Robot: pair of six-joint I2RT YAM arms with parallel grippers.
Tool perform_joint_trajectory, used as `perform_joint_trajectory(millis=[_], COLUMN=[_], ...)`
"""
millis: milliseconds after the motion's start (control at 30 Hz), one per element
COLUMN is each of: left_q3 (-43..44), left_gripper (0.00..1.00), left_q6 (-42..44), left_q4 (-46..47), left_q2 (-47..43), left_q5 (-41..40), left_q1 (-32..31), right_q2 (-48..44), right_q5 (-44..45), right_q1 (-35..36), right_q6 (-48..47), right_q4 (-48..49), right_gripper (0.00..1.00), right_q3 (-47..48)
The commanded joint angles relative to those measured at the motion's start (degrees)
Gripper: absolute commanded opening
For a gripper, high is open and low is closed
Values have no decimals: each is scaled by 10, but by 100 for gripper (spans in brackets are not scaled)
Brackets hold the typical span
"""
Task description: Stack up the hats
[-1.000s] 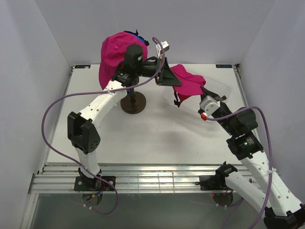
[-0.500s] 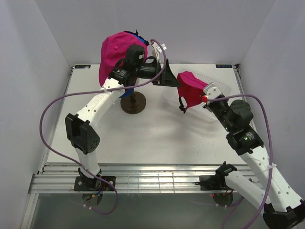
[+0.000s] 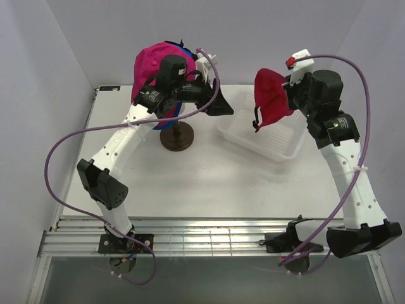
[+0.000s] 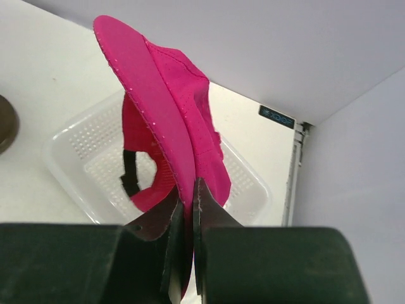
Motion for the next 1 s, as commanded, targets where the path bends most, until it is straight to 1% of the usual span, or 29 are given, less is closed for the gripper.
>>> perform_joint_trajectory(millis=[0,33,67,100,133,167,200,233,267,300,367,400,533,600,700,733,833,933,967], left_q3=[22,24,27,29,32,34,42,48,54,58,64,69,85,81,63,57,43,38,34], left_gripper=[69,58,54,50,47,46,46,46,46,48,49,49,45,44,46,47,46,45,43], left_q6=[50,70,82,96,127,148,174,205,264,293,344,350,373,382,396,397,412,416,416], left_q4=[-21,-31,-35,-42,-56,-64,-73,-83,-103,-111,-107,-100,-51,-35,0,24,60,61,60], left_q2=[-48,-51,-52,-54,-54,-54,-53,-45,-39,-32,-12,-4,29,39,45,44,40,31,27], left_q5=[-2,-8,-10,-16,-24,-50,-69,-93,-122,-187,-243,-282,-344,-361,-419,-463,-519,-524,-521], left_q1=[-16,-20,-31,-38,-49,-78,-97,-120,-142,-188,-230,-236,-245,-246,-250,-250,-251,-249,-249], right_q2=[27,39,63,75,83,73,58,41,12,2,-17,-21,-46,-56,-70,-74,-93,-111,-119], right_q5=[-184,-173,-127,-25,-16,-35,-105,-135,-157,-199,-217,-236,-289,-317,-350,-357,-358,-329,-326], right_q1=[-31,-31,-31,-31,-34,-42,-45,-48,-48,-49,-50,-49,-49,-49,-49,-50,-49,-49,-50], right_q6=[76,83,92,96,85,77,76,82,84,84,91,91,120,134,148,149,144,129,125], right_q4=[-30,-37,-50,-94,-115,-120,-113,-76,-65,-59,-66,-69,-73,-75,-80,-82,-102,-126,-130], right_gripper=[8,8,8,8,8,8,8,8,8,8,8,8,8,8,8,8,8,8,8], right_q3=[75,87,117,135,149,150,119,96,79,68,67,71,70,64,53,51,44,43,41])
